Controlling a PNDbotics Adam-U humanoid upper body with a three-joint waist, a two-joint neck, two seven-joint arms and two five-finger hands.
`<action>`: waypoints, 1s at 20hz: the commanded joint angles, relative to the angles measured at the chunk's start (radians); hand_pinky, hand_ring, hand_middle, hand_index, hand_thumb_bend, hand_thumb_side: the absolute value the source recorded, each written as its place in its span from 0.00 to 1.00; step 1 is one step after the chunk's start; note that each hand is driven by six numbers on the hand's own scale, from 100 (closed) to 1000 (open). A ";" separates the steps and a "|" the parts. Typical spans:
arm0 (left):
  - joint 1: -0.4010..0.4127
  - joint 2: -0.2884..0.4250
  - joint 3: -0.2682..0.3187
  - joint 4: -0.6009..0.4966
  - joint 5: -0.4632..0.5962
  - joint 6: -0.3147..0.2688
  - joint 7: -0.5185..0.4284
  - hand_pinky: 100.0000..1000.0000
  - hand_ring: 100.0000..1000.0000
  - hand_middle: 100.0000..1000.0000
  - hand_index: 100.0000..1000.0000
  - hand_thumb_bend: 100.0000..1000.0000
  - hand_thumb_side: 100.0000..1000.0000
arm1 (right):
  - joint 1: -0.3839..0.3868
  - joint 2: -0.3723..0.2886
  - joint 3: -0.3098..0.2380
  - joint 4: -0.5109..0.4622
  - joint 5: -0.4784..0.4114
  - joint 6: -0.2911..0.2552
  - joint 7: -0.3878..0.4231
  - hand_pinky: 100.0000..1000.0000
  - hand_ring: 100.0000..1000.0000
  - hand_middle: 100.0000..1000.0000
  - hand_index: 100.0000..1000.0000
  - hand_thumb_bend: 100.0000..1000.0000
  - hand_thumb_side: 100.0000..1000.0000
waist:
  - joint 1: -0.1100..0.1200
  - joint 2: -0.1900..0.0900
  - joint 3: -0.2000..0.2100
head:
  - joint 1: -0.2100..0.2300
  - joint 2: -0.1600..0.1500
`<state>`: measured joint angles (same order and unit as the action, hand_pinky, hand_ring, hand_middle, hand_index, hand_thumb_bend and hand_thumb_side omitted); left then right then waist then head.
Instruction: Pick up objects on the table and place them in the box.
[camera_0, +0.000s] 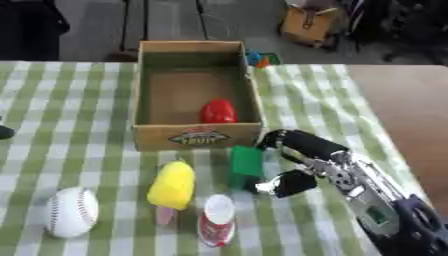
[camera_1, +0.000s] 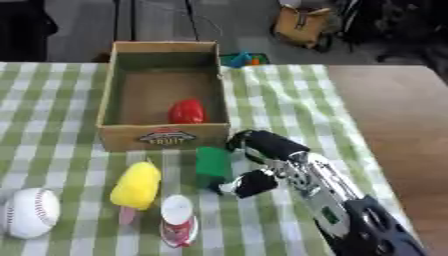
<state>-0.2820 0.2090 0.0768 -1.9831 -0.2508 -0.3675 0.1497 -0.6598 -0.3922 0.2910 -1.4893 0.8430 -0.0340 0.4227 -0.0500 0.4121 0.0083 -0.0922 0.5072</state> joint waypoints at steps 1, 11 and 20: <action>-0.007 0.003 -0.002 -0.017 0.000 0.002 -0.003 0.50 0.48 0.52 0.58 0.04 0.95 | -0.018 -0.017 -0.004 -0.006 -0.010 0.007 -0.021 0.90 0.90 0.64 0.71 0.46 0.69 | 0.005 -0.017 0.001 | -0.003 -0.011; -0.007 0.002 -0.002 -0.017 -0.001 0.004 -0.006 0.50 0.48 0.53 0.58 0.04 0.95 | -0.017 -0.019 -0.002 0.001 -0.015 0.016 -0.054 0.89 0.87 0.55 0.61 0.42 0.66 | 0.006 -0.016 0.001 | -0.004 -0.012; -0.005 0.002 -0.001 -0.017 -0.004 0.010 -0.013 0.50 0.48 0.53 0.58 0.04 0.96 | -0.014 -0.028 -0.003 -0.020 -0.033 0.016 -0.086 0.86 0.84 0.50 0.55 0.38 0.63 | 0.006 -0.017 -0.003 | -0.004 -0.011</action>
<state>-0.2818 0.2088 0.0767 -1.9831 -0.2525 -0.3588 0.1405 -0.6600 -0.3928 0.2911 -1.4842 0.8199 -0.0182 0.3459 -0.0480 0.4140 0.0068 -0.0924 0.5072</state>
